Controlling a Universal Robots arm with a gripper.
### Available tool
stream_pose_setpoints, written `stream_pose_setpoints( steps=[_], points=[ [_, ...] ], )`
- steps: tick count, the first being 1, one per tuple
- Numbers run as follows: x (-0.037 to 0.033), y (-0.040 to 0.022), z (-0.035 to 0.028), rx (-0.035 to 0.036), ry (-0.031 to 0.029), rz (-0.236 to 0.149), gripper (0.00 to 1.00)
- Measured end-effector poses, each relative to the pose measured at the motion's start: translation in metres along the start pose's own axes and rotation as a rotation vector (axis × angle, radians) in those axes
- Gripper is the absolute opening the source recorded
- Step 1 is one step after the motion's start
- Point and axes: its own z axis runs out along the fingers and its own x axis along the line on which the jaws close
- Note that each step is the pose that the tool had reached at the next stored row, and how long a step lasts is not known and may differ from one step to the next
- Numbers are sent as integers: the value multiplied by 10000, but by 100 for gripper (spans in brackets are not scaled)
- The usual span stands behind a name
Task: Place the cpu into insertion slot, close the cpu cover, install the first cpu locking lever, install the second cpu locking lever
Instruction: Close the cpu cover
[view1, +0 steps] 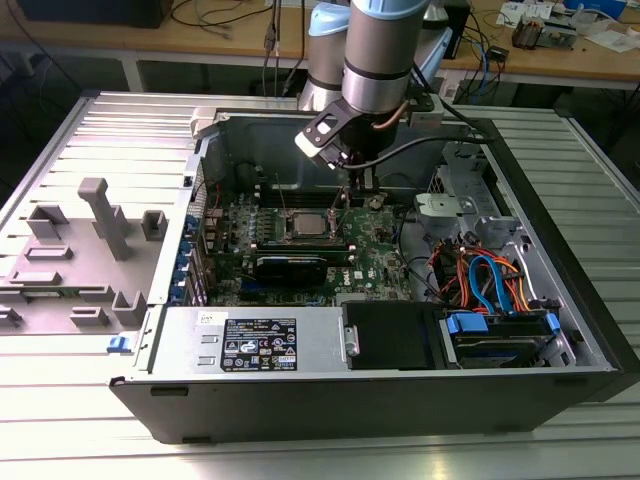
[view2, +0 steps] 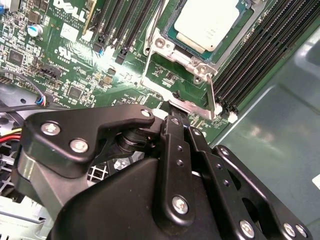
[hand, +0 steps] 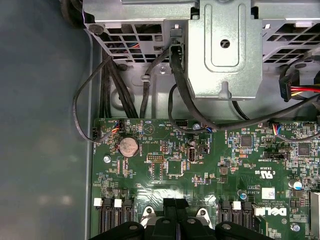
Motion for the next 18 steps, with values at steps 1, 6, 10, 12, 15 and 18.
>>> stream_pose_setpoints(
  steps=[1,6,10,12,15,18],
  points=[
    [0,-3,0,-1,0,0,11],
    [1,-34,0,0,0,-1,11],
    [1,-68,1,-1,7,0,11],
    [2,-76,1,-1,7,-1,11],
    [2,-85,1,0,7,0,11],
    [2,-91,1,0,7,-1,11]
  ],
)
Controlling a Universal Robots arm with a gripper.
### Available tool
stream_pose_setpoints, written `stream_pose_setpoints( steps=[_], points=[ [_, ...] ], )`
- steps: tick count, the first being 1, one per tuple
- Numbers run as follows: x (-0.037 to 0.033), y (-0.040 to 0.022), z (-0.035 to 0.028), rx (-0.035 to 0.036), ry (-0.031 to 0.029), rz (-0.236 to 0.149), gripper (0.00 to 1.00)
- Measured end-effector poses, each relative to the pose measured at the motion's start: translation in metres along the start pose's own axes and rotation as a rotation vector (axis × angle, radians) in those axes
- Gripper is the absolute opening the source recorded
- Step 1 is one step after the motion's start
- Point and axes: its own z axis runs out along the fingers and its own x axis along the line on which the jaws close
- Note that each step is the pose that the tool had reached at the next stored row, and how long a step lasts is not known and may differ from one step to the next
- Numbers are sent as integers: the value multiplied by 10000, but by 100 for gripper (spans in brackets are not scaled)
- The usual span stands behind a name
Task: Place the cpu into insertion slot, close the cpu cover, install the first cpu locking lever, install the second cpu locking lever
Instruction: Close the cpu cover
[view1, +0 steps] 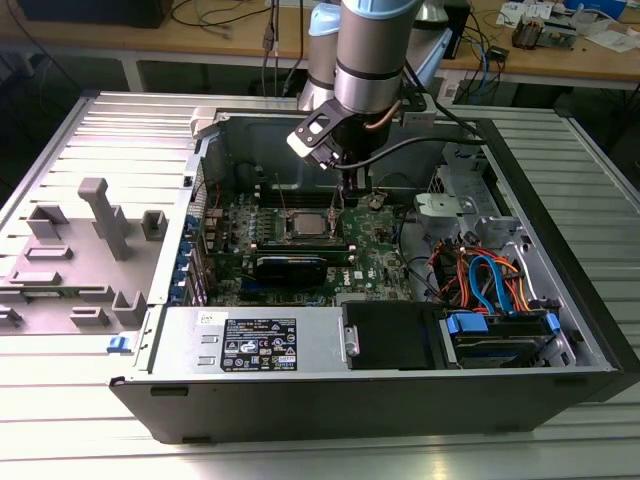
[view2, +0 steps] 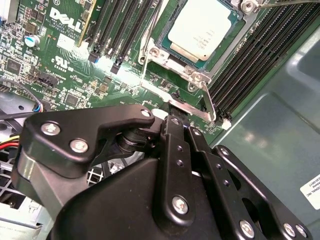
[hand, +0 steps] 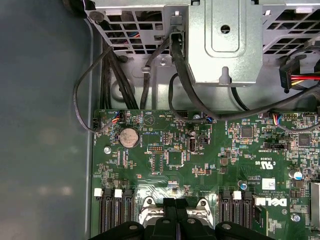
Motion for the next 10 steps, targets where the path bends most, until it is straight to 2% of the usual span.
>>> stream_pose_setpoints(
  steps=[10],
  points=[
    [0,-17,0,0,0,1,11]
  ],
)
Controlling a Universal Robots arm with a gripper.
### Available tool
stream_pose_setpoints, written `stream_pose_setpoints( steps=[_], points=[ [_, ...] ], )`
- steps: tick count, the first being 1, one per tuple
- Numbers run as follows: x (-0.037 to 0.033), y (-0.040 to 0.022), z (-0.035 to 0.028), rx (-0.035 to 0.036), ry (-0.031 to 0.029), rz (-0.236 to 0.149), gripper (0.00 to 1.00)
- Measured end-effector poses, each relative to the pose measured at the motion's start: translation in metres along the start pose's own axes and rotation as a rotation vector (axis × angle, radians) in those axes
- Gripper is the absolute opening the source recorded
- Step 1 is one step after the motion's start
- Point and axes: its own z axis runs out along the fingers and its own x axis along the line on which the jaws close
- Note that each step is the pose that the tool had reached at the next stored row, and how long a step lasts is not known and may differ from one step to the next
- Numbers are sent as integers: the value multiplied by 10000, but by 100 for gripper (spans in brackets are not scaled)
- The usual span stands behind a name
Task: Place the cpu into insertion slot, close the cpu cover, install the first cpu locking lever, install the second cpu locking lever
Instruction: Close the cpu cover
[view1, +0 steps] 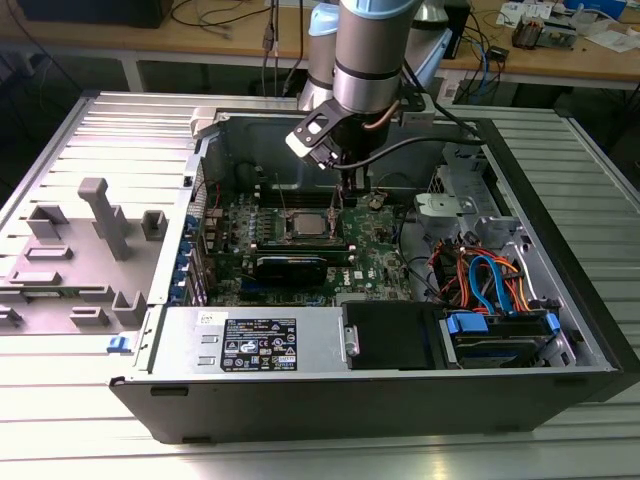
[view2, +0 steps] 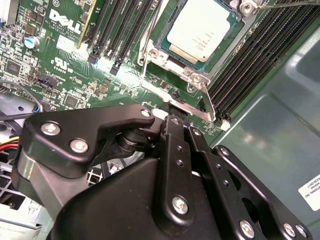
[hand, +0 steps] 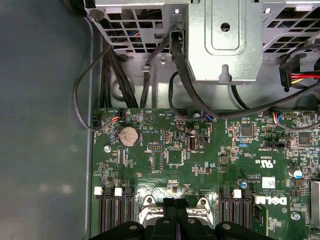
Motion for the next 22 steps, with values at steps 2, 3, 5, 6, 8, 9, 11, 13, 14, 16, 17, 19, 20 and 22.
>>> stream_pose_setpoints(
  steps=[2,3,5,6,8,9,11,13,14,16,17,19,20,22],
  points=[
    [0,-6,1,1,-1,-1,11],
    [1,-42,5,0,0,-2,11],
    [1,-93,22,0,6,-19,11],
    [2,-130,35,1,14,-75,11],
    [1,-158,50,3,17,-104,11],
    [1,-175,61,4,19,-121,11],
    [1,-202,80,6,28,-157,11],
    [1,-223,98,7,34,-185,11],
    [0,-227,105,8,45,-196,11],
    [-1,-238,124,8,66,-225,11],
    [-1,-256,142,8,72,-248,11],
    [-1,-277,165,9,74,-275,11],
    [-1,-302,184,10,76,-300,11],
    [-2,-325,193,12,75,-316,11]
  ],
)
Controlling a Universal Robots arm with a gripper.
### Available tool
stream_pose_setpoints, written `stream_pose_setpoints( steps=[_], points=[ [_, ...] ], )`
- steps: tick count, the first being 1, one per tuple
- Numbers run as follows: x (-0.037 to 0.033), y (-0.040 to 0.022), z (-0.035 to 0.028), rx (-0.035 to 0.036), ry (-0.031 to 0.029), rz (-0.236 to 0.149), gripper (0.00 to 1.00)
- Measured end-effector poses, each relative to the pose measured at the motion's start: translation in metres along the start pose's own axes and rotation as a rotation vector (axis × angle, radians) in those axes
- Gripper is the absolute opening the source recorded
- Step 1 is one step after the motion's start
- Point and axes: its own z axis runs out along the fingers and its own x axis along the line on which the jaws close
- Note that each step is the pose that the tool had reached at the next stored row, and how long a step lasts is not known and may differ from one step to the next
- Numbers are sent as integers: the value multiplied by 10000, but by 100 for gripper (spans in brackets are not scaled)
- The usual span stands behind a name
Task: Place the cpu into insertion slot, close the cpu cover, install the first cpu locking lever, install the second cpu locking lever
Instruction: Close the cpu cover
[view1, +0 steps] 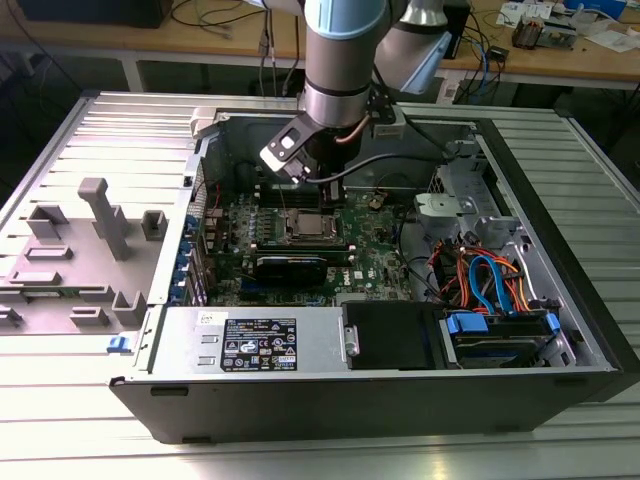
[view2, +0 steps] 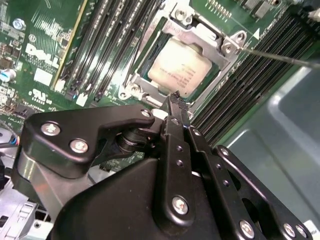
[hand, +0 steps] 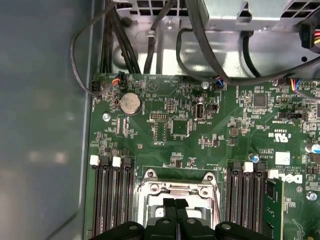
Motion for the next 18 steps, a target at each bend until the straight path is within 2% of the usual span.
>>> stream_pose_setpoints(
  steps=[3,13,14,17,18],
  points=[
    [2,-35,6,1,4,-27,11],
    [2,-39,8,-3,6,-34,11],
    [2,-52,13,-2,11,-42,11],
    [7,-156,34,-2,15,-71,11],
    [9,-209,45,-1,15,-81,11]
  ],
)
